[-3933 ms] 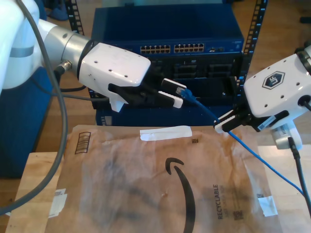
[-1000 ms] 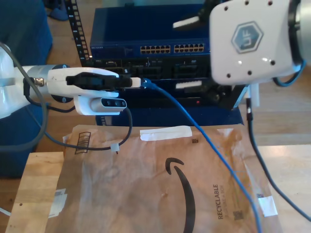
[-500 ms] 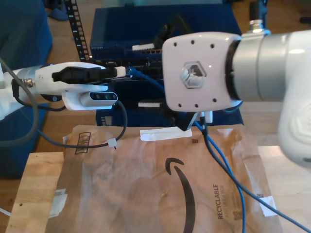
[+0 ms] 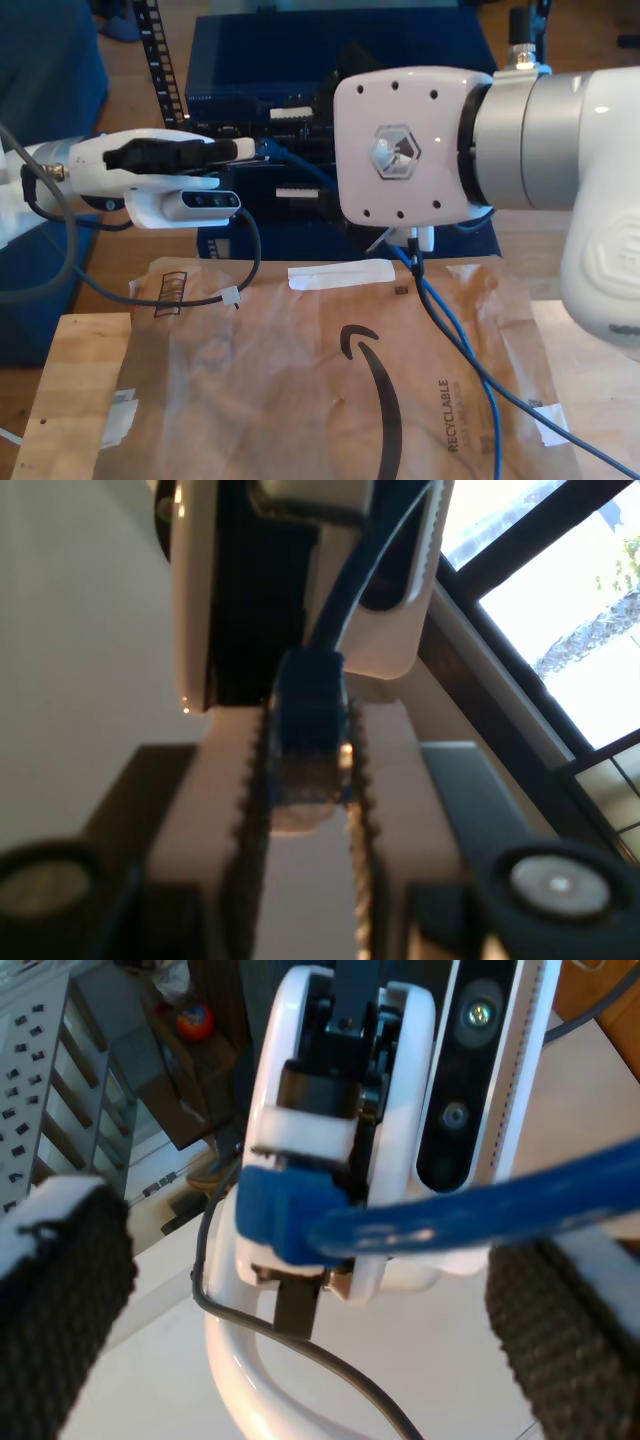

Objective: Grab the cable and plug it in

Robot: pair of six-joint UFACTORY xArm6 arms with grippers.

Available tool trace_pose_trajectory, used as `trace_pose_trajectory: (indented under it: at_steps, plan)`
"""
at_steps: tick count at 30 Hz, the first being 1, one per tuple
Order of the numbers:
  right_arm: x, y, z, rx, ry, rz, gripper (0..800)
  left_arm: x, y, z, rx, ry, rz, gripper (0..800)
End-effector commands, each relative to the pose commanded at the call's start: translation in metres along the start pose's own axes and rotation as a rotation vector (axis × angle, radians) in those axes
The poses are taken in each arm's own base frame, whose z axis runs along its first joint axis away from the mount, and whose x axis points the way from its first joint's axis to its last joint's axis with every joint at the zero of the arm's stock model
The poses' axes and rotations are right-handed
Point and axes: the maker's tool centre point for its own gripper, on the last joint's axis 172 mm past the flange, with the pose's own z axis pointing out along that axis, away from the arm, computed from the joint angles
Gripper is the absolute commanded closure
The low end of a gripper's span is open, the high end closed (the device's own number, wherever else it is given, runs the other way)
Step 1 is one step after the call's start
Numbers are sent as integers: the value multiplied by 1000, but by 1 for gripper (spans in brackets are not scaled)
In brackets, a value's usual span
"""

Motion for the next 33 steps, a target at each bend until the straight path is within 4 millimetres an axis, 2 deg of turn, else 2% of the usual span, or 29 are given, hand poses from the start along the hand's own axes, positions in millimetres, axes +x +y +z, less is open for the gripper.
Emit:
trace_pose_trajectory:
  at_steps: [4,11,14,24,29,32,33]
  plan:
    - [0,0,0,-1,-1,6,433,0,0,0,0,0,0,770]
    - [-1,1,0,-2,-2,5,486,0,0,0,0,0,0,770]
    - [0,3,3,-9,0,46,554,0,0,0,0,0,-2,768]
    - [1,4,4,-15,1,58,586,0,0,0,-2,2,-3,766]
    - [2,4,4,-12,3,62,640,0,0,1,0,4,-2,764]
    - [2,3,4,-11,2,64,742,0,-1,1,4,6,-3,721]
    - [2,3,4,-11,2,66,755,0,-1,1,4,6,-3,662]
